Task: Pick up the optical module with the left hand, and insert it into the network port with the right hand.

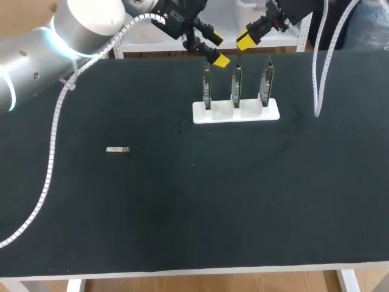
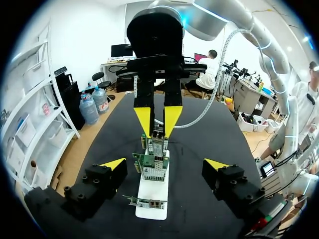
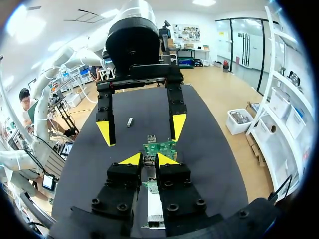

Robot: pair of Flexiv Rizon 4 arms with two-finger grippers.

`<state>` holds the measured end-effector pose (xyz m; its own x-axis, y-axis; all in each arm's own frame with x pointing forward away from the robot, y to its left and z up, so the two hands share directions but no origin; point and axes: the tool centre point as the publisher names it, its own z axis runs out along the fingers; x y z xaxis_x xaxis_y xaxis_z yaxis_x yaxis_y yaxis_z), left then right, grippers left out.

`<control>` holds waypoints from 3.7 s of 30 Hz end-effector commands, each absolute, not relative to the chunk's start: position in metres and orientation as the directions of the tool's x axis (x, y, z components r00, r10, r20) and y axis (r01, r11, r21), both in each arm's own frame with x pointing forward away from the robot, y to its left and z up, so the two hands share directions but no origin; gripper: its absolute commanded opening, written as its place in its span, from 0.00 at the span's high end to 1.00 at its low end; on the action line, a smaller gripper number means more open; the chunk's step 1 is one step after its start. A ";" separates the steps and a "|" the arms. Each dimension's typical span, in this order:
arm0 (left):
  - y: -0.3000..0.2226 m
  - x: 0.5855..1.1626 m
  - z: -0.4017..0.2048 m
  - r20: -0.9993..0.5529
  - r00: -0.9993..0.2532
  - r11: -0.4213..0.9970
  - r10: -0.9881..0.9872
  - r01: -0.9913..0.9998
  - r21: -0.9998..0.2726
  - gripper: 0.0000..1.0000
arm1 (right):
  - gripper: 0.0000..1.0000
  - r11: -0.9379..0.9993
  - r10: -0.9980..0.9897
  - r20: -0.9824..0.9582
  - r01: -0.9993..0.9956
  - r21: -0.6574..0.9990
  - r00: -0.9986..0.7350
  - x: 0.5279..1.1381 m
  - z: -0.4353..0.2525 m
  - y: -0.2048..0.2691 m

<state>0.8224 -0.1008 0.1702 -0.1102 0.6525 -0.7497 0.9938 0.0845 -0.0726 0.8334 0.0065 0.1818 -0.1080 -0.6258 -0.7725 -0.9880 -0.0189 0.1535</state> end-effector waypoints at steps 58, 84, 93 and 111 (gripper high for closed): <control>-0.102 0.825 0.171 -0.746 -0.112 0.084 0.656 0.994 -0.075 0.00 | 1.00 -0.371 -0.584 -0.811 -0.884 0.284 -0.016 0.836 0.184 0.003; -0.102 0.825 0.171 -0.746 -0.112 0.084 0.656 0.994 -0.075 0.00 | 1.00 -0.450 -0.565 -0.825 -0.841 0.300 0.008 0.836 0.185 -0.002; -0.102 0.825 0.171 -0.746 -0.112 0.084 0.656 0.994 -0.075 0.00 | 1.00 -0.524 -0.555 -0.831 -0.793 0.312 0.040 0.833 0.187 -0.001; -0.102 0.825 0.171 -0.746 -0.112 0.084 0.656 0.994 -0.075 0.00 | 1.00 -0.584 -0.553 -0.831 -0.738 0.338 0.057 0.833 0.185 0.001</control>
